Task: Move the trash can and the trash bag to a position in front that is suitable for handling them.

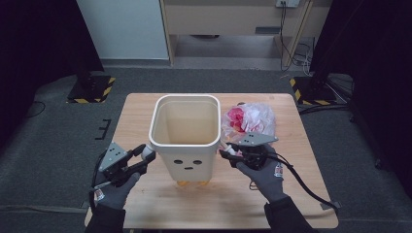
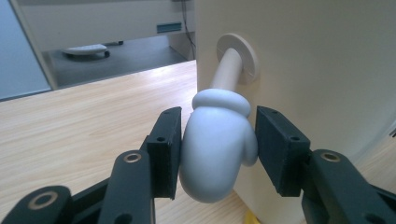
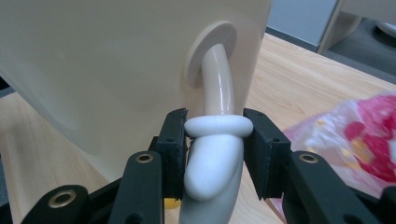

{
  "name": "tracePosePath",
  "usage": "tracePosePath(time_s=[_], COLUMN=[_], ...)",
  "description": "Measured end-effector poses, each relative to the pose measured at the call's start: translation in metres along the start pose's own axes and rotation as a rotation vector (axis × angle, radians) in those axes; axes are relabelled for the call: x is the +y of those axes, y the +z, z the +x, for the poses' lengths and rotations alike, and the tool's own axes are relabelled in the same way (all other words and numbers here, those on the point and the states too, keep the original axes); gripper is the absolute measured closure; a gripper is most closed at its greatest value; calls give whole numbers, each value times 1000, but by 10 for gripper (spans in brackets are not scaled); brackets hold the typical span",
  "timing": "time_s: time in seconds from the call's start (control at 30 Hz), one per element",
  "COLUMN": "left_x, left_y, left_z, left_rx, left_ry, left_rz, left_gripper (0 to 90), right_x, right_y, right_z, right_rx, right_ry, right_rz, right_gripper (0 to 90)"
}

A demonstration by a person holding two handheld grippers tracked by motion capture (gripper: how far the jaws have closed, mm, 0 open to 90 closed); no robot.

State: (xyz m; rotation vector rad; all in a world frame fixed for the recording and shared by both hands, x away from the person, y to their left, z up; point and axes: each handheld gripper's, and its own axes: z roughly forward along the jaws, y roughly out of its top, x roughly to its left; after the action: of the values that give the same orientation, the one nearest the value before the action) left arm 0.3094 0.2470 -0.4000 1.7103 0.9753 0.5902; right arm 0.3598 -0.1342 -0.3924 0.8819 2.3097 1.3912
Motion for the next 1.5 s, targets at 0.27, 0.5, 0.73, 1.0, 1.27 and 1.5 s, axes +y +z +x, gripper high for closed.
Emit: tracePosePath(time_s=[0.27, 0.5, 0.73, 1.0, 1.27, 1.5], left_x=[6, 8, 12, 9, 8, 6], left_y=[16, 25, 32, 31, 22, 14], left_z=[-15, -26, -29, -27, -35, -49], left_rx=[-37, -68, -68, -71, -70, -48], left_ry=[18, 44, 61, 49, 53, 60], left_rz=[3, 15, 12, -1, 9, 23], left_gripper=[517, 517, 513, 512, 517, 521], right_x=[-12, -19, -33, -31, -33, -35], right_y=[-27, -46, -52, -51, -46, -33], right_z=[-3, -2, -3, -2, -7, -20], right_rx=[-13, -22, -19, -13, -42, -90], right_ry=[5, 26, 61, 58, 66, 71], right_rz=[13, 5, -9, -24, -47, -120], right_gripper=[616, 616, 611, 610, 612, 614])
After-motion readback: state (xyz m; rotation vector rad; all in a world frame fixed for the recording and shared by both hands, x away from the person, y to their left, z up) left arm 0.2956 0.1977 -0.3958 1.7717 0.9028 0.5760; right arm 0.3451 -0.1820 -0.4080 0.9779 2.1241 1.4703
